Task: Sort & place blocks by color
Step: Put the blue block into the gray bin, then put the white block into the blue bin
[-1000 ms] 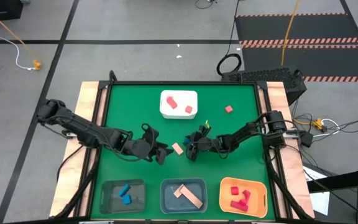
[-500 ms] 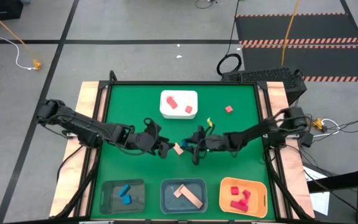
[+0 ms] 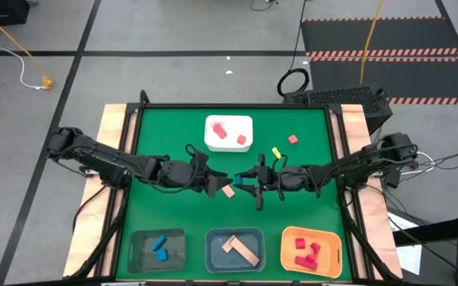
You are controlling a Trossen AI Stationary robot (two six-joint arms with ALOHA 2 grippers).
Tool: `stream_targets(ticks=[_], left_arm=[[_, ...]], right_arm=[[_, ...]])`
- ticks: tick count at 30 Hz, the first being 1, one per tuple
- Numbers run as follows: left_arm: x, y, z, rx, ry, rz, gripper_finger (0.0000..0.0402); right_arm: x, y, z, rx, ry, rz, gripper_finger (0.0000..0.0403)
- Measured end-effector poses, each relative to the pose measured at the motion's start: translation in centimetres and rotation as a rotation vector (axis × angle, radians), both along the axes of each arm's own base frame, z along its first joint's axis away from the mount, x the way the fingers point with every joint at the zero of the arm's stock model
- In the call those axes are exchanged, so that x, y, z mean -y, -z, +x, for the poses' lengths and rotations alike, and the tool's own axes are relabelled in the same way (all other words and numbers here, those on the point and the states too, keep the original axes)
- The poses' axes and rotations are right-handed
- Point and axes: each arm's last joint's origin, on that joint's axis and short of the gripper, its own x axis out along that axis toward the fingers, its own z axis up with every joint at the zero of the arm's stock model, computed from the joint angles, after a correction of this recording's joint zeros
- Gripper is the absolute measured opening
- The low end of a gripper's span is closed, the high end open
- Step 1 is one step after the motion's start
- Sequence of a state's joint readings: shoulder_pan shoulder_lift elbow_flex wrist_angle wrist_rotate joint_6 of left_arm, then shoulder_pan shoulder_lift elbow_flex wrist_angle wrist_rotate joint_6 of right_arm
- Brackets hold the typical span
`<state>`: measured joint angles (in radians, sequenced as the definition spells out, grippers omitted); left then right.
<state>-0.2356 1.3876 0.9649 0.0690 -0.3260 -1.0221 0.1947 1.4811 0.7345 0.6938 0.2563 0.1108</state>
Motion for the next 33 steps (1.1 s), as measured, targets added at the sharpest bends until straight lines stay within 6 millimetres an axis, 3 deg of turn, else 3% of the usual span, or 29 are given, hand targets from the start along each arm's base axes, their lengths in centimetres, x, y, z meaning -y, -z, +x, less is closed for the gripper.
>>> stream_targets(ticks=[10, 14, 21, 27, 33], left_arm=[[0.3, -0.1, 0.0, 0.018, 0.009, -0.040, 0.0239], [0.8, -0.5, 0.1, 0.059, 0.045, -0.066, 0.0240], [1.5, 0.6, 1.1, 0.060, 0.066, -0.055, 0.0240], [2.0, 2.3, 1.2, -0.058, 0.084, -0.008, 0.0239], [2.2, 4.2, -0.1, -0.294, 0.174, 0.198, 0.0239]], right_arm=[[-0.5, -0.3, -0.1, 0.031, -0.043, -0.011, 0.0158], [-0.8, -0.5, -0.1, 0.050, -0.051, -0.009, 0.0146], [-0.8, -0.3, -0.1, 0.024, -0.050, -0.022, 0.0110], [-0.1, 1.4, -0.3, -0.147, 0.015, -0.032, 0.0092], [0.8, 2.8, -0.8, -0.279, 0.132, 0.153, 0.0109]])
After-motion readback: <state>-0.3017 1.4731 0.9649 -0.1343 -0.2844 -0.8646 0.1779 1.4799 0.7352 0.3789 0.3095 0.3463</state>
